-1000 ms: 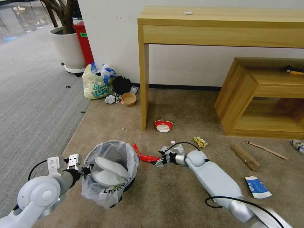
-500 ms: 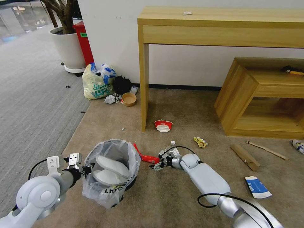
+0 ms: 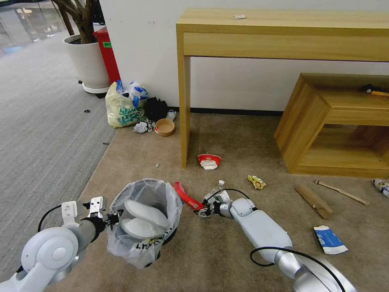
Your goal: Pick up the trash bin and place the garbage on the floor into it.
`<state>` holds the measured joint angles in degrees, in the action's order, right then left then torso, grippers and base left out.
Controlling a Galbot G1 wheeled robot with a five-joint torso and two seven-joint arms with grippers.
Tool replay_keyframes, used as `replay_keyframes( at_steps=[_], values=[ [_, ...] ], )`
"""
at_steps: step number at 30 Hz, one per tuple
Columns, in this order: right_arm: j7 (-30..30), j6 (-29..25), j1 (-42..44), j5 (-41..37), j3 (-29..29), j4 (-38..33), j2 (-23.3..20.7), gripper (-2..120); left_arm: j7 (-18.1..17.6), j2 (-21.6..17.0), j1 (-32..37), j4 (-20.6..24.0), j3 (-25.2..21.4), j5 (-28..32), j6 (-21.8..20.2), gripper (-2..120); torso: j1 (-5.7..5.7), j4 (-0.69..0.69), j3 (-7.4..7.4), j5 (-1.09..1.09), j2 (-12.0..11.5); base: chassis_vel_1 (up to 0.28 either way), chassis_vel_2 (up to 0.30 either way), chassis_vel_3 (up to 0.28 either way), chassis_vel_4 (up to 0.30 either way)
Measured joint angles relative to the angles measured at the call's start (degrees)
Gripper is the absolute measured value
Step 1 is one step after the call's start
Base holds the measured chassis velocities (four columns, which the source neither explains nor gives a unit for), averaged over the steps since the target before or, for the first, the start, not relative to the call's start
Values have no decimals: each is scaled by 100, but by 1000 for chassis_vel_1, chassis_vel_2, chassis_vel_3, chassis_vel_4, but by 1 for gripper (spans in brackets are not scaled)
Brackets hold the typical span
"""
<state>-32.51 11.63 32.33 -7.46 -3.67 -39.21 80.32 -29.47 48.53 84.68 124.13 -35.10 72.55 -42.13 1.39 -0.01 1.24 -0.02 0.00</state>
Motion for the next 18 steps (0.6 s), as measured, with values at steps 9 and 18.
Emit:
replay_keyframes(
  at_steps=[9,18],
  values=[
    [74,0,68,70,169,15,66,13,21,-38,-21,-7,2,1,0,0,0,0,0,0,0,0,0,0,0],
    [295,-129,219,155,439,-248,63,0,35,-61,-31,-41,24,-1,0,0,0,0,0,0,0,0,0,0,0]
  ],
)
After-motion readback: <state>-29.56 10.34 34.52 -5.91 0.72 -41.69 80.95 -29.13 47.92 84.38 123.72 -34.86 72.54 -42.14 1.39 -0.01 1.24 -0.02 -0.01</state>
